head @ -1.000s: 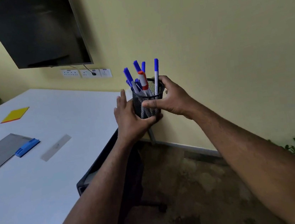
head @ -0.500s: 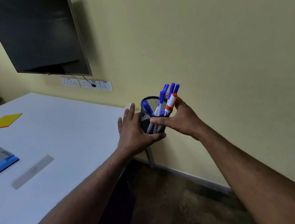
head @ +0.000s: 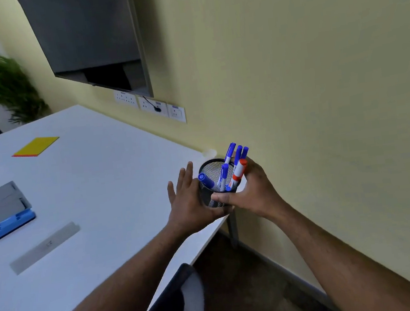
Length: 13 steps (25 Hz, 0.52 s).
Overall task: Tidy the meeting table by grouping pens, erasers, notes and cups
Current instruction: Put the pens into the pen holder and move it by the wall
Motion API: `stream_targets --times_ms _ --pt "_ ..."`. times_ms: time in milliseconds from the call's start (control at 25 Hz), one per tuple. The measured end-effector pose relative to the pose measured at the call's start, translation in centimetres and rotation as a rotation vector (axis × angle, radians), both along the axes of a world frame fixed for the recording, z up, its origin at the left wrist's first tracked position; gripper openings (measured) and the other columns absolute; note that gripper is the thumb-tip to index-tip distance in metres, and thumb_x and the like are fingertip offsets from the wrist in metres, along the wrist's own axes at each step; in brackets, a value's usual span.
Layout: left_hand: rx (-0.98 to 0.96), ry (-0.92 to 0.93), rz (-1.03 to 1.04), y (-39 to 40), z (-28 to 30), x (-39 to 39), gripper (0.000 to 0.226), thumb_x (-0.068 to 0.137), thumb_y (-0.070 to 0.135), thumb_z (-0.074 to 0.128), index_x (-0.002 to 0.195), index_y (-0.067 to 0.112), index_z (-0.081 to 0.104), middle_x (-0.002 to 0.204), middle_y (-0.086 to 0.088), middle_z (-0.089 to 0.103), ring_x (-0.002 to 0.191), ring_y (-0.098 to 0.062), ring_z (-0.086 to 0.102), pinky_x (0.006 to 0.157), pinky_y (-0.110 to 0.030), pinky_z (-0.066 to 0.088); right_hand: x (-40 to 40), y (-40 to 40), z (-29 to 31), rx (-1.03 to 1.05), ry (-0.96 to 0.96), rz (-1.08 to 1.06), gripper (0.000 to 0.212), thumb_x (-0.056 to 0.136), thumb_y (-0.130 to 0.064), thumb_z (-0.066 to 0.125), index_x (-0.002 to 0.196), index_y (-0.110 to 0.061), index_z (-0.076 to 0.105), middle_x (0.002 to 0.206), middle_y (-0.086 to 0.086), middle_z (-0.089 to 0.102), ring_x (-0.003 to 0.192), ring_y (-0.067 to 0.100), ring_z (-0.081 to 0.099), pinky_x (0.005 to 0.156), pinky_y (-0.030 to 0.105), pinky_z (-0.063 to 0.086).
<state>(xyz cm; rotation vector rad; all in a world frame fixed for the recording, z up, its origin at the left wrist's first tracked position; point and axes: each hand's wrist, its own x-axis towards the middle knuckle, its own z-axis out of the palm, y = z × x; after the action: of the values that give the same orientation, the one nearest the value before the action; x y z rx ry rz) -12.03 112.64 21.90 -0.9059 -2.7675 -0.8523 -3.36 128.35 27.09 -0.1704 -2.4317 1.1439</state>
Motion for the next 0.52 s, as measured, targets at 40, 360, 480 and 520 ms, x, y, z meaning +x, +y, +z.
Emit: stream_targets --times_ms 40,360,480,520 --pt "0.002 -0.021 0.030 0.2 -1.0 -1.4 0.101 0.053 0.086 0.059 0.135 0.030 0.044 0.164 0.001 0.001 0.150 -0.016 -0.006 0.118 -0.051 -0.003 -1.8 0.3 -0.7 0.004 -0.012 0.036 0.063 0.047 -0.070 0.076 0.096 -0.045 0.044 0.099 -0.027 0.050 0.107 0.010 0.052 0.091 0.034 0.048" --pt "-0.013 -0.200 0.240 3.4 -8.5 -12.7 0.106 0.054 0.084 0.062 0.142 0.031 0.039 0.162 -0.004 0.014 0.150 -0.022 0.006 0.118 -0.053 0.005 -17.2 4.6 -8.2 -0.066 -0.231 0.282 0.076 0.051 -0.062 0.081 0.114 -0.034 0.048 0.105 -0.023 0.052 0.103 -0.003 0.049 0.089 0.022 0.044" --pt "-0.018 -0.253 0.345 5.0 -11.1 -16.9 0.102 0.058 0.080 0.066 0.143 0.030 0.040 0.161 -0.006 0.020 0.149 -0.023 0.013 0.120 -0.053 0.009 -23.3 6.3 -11.4 -0.162 -0.347 0.394 0.092 0.049 -0.064 0.080 0.127 -0.038 0.039 0.115 -0.022 0.054 0.105 -0.006 0.054 0.085 0.011 0.044" --pt "-0.025 -0.279 0.363 5.4 -11.7 -17.8 0.102 0.060 0.077 0.069 0.144 0.029 0.039 0.161 -0.007 0.020 0.149 -0.024 0.014 0.120 -0.052 0.008 -24.7 6.6 -12.2 -0.174 -0.361 0.419 0.091 0.048 -0.064 0.080 0.126 -0.042 0.037 0.112 -0.027 0.054 0.101 -0.010 0.056 0.078 0.003 0.042"
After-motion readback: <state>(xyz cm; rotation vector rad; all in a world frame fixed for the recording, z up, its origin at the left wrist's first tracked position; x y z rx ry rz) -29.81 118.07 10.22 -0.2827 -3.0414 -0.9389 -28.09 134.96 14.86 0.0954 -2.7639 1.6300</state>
